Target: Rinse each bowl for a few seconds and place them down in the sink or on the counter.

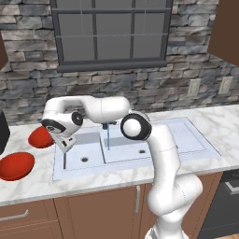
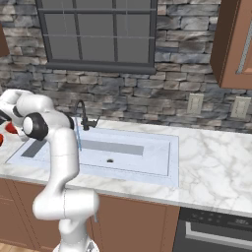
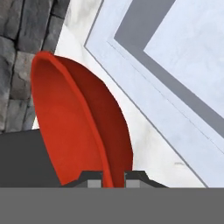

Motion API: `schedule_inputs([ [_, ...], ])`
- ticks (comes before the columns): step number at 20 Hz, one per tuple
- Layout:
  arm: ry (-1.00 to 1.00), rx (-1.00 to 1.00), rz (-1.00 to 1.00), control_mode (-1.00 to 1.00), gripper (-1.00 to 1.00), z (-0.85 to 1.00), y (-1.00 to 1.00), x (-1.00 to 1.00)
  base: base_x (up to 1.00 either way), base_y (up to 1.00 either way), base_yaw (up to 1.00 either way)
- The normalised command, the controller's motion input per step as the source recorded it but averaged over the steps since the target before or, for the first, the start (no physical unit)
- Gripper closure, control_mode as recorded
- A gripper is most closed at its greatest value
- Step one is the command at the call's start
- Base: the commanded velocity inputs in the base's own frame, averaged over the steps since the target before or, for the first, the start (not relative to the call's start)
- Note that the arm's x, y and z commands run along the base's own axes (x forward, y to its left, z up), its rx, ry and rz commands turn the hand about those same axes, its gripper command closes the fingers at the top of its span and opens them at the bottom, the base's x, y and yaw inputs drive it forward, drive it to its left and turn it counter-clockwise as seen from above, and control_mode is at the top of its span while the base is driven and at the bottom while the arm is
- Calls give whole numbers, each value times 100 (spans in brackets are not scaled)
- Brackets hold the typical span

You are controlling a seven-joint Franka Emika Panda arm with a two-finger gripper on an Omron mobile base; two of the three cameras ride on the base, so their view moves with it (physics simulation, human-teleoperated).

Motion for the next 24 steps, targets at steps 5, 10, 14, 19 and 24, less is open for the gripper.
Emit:
schedule_inputs([
  [5,4,-7,-4,-100,100,-3,19,25,0,0,0],
  [10,3,-5,-2,-100,100,-5,24,13,0,0,0],
  [14,4,-4,-2,-100,100,-7,31,13,0,0,0],
  [19,5,-4,-2,-100,100,-3,28,17,0,0,0],
  [24,6,-2,-1,-100,100,-8,19,22,0,0,0],
])
